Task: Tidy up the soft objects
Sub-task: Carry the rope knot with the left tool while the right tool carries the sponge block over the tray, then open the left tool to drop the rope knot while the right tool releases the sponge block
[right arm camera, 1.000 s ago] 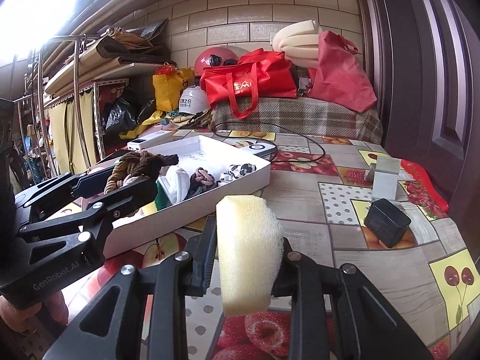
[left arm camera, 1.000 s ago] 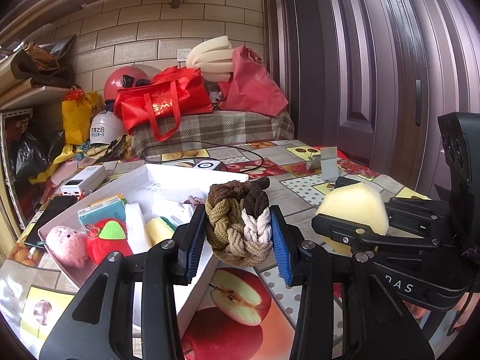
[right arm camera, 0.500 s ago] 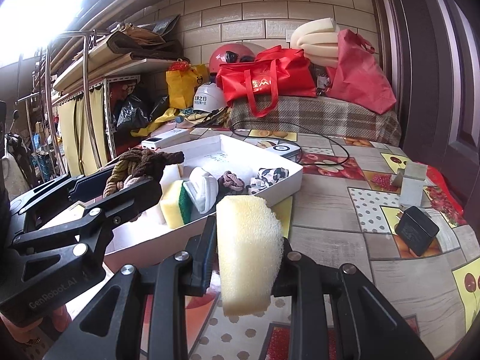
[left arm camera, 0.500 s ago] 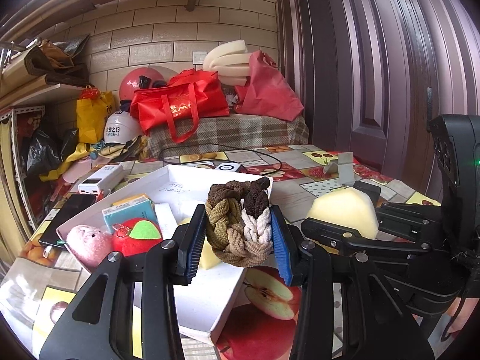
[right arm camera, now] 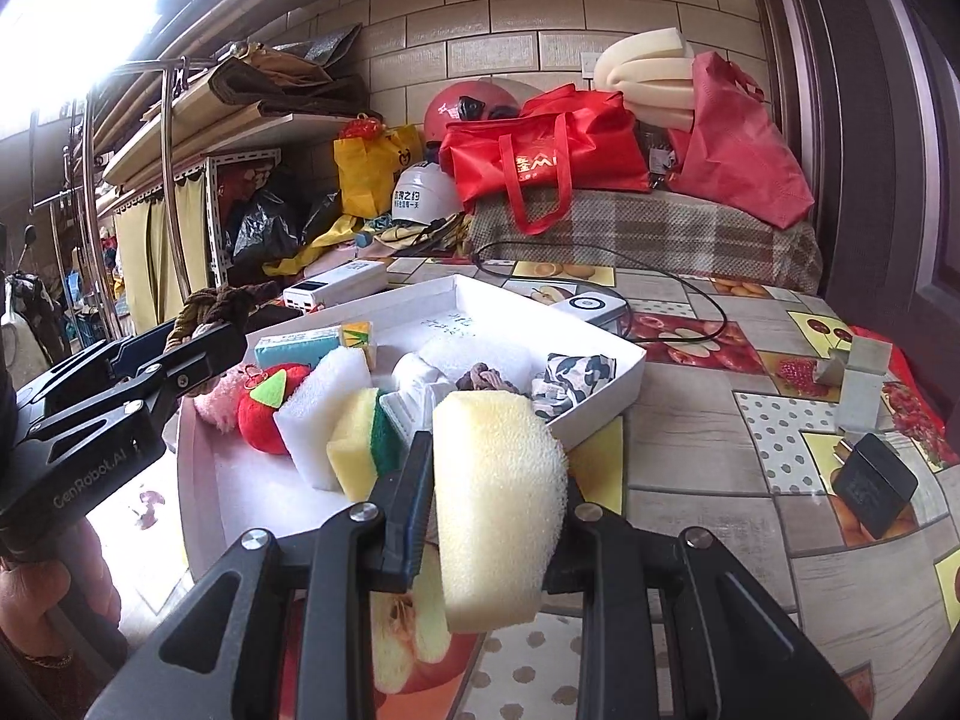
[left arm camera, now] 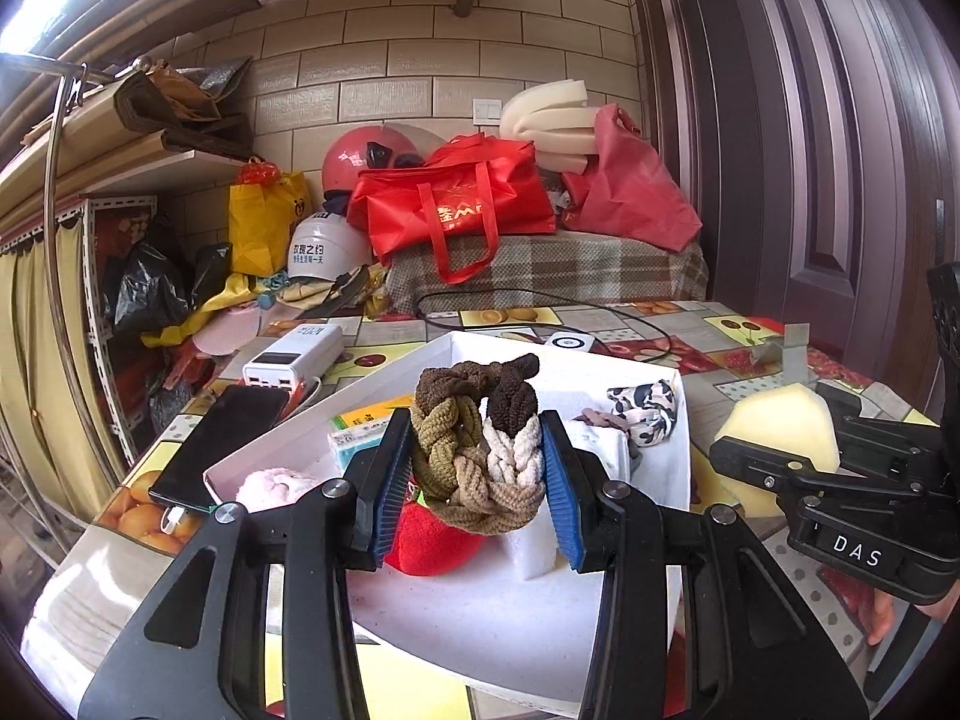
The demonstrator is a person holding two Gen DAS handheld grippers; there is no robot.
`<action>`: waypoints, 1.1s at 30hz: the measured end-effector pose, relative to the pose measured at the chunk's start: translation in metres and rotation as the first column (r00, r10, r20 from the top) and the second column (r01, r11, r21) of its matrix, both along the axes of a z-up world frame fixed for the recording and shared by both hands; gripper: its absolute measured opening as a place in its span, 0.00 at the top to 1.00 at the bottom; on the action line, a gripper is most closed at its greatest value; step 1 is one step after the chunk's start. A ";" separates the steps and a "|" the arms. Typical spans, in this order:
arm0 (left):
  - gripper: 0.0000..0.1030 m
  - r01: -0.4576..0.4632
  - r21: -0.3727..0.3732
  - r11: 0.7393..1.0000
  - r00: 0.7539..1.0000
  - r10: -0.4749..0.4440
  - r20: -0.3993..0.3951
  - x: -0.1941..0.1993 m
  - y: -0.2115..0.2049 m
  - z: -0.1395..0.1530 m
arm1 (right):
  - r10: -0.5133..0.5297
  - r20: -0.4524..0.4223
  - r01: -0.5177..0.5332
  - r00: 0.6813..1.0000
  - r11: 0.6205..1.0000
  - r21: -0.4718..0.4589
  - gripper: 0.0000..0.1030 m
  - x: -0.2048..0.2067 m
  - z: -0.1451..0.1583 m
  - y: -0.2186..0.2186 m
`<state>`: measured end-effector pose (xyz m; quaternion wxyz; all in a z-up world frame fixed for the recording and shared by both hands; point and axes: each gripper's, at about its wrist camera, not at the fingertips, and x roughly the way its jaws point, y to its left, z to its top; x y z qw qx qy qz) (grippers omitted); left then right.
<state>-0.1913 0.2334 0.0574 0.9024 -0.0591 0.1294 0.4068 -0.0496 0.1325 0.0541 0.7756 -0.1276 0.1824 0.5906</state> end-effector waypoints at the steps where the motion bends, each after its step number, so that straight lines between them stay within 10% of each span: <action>1: 0.61 -0.003 0.002 1.000 1.000 0.003 -0.002 0.001 0.002 0.000 | -0.001 -0.006 0.001 1.000 1.000 0.000 0.74 0.000 0.000 0.003; 33: 0.61 0.013 -0.108 0.994 0.999 -0.017 -0.036 0.030 0.067 -0.002 | -0.073 -0.083 0.071 0.994 0.997 -0.026 0.74 0.039 0.000 0.117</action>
